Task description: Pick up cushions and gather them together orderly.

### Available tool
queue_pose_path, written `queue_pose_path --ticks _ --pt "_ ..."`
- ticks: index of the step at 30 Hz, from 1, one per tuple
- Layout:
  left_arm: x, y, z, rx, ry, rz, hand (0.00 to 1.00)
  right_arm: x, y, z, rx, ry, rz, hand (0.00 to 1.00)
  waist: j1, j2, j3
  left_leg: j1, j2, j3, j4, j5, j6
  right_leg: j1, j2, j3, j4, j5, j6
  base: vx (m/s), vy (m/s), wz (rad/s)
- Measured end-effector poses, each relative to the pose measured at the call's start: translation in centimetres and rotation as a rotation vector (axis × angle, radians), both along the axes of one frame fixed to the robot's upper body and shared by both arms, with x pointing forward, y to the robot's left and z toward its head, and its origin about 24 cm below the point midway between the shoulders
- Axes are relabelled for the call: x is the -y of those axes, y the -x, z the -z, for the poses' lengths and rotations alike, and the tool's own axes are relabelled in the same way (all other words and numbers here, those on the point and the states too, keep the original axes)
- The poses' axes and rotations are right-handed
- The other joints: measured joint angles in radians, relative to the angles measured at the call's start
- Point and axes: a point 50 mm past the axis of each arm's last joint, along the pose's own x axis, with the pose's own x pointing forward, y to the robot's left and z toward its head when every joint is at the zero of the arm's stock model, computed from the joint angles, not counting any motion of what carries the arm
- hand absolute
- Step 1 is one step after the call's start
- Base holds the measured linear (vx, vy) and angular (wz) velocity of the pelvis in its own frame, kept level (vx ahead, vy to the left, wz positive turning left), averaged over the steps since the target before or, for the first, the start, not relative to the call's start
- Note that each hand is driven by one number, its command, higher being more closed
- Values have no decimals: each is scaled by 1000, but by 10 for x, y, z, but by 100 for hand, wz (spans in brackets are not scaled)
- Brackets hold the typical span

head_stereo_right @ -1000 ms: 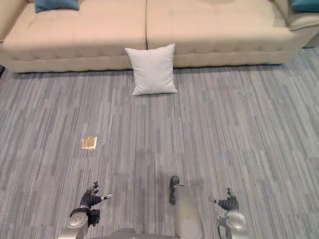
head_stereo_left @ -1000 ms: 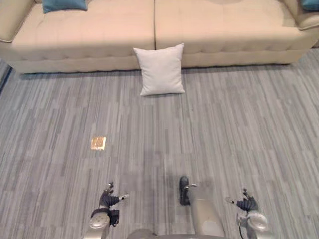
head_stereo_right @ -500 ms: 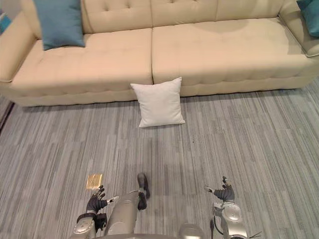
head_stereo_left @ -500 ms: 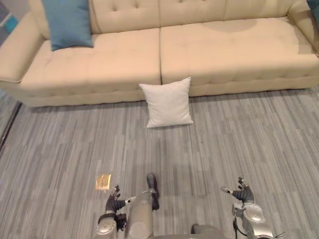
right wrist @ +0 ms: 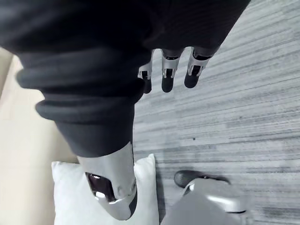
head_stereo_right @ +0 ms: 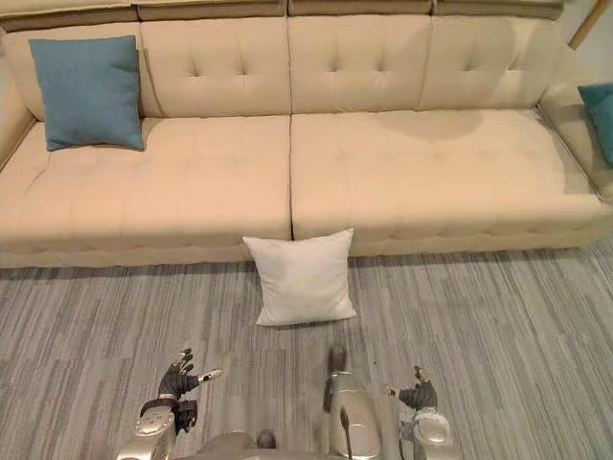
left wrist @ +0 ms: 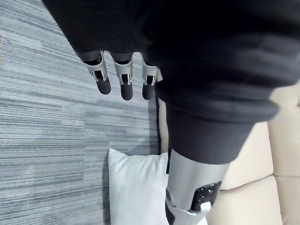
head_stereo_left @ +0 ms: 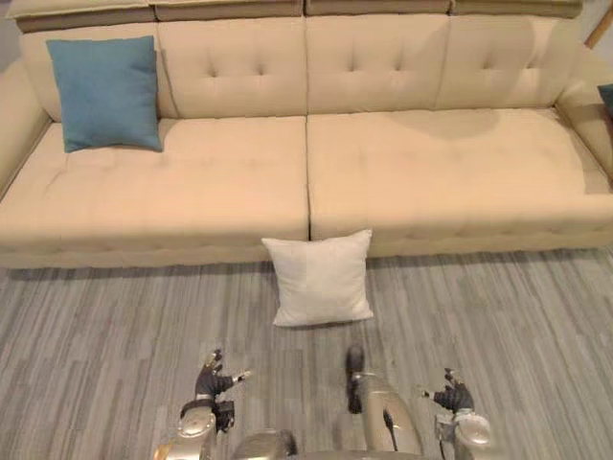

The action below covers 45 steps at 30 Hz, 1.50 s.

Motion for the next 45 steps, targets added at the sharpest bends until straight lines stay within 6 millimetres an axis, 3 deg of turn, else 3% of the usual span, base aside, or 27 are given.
queue_pose_path --ticks 3,4,5,6,8,11,12,13,15,18,22,27,29,34,37,43,45 --pt "7 -2 0 4 13 7 0 -2 5 1 -1 -13 23 0 -15 8 0 -68 56 -11 213 16 -38 54 8 -61 22 -73 -26 403 -251 54" --pt "11 -1 1 1 26 6 0 -3 7 1 -2 -14 19 0 -12 13 3 -146 111 3 403 36 -79 107 23 -79 -1 -91 -37 303 -200 27" --pt "15 0 2 0 39 3 0 -4 4 -2 23 -12 15 0 8 20 1 -198 162 46 530 28 -82 149 44 -83 -25 -102 -45 288 -172 7" --pt "18 0 3 -1 46 1 0 -4 2 -4 37 -10 15 0 15 22 2 -218 175 64 551 23 -76 167 47 -84 -33 -107 -45 257 -118 -11" --pt "29 -3 2 12 78 -1 0 -4 -11 -11 88 -4 9 0 21 27 -1 -299 180 109 476 7 -48 198 46 -75 -64 -116 -48 236 -54 -8" --pt "31 -8 0 29 84 1 0 -7 -24 -17 133 -8 -3 0 50 33 3 -339 141 93 229 19 -53 185 40 -19 -45 -127 -30 207 75 -52" --pt "32 -7 0 29 85 2 0 -8 -25 -18 137 -9 -3 0 52 42 2 -336 134 91 182 38 -56 183 42 -10 -37 -133 -22 158 177 -73" --pt "34 -7 0 30 92 0 0 -8 -26 -18 140 -7 -4 0 60 54 6 -330 135 93 136 131 -45 163 55 25 -10 -150 -3 149 191 -74" --pt "32 -11 -1 39 86 -5 0 -15 -30 -18 151 -21 -12 0 65 46 7 -332 116 127 130 118 -26 140 40 68 -14 -153 20 142 183 -57" --pt "21 -37 -14 107 44 19 0 -26 -50 -25 196 -24 -45 0 66 12 28 -422 109 194 172 99 -2 41 35 122 -8 -134 46 128 151 -46" --pt "12 -63 -35 208 -8 30 0 -28 -76 -47 311 4 -48 0 68 8 80 -473 132 205 266 64 12 7 35 138 21 -131 46 59 98 -23" --pt "0 -110 -75 404 -24 -42 0 -21 -112 -81 466 75 -28 0 68 2 142 -624 157 180 399 38 20 -136 31 110 140 -141 48 -70 3 6" --pt "-6 -136 -99 505 16 -124 0 -17 -138 -102 539 104 -19 0 68 9 181 -746 172 153 476 -20 30 -254 30 88 220 -181 39 -144 14 10" --pt "-18 -182 -158 713 104 -249 0 -19 -196 -163 714 105 -1 0 65 9 261 -1029 193 124 642 -44 50 -532 26 86 378 -196 39 -209 -11 1" --pt "-24 -206 -200 848 176 -332 0 -15 -229 -215 853 80 54 0 68 11 281 -1230 215 107 753 -50 60 -727 28 85 482 -197 36 -167 -28 0" --pt "-17 -230 -251 982 239 -321 0 -21 -259 -299 1064 59 77 0 70 12 282 -1498 242 76 917 -62 82 -990 30 84 640 -205 36 -116 -29 -1" --pt "-12 -239 -277 1044 231 -288 0 -28 -265 -325 1126 57 57 0 69 12 282 -1583 243 65 958 -64 83 -1072 22 79 684 -210 36 -116 -29 10"
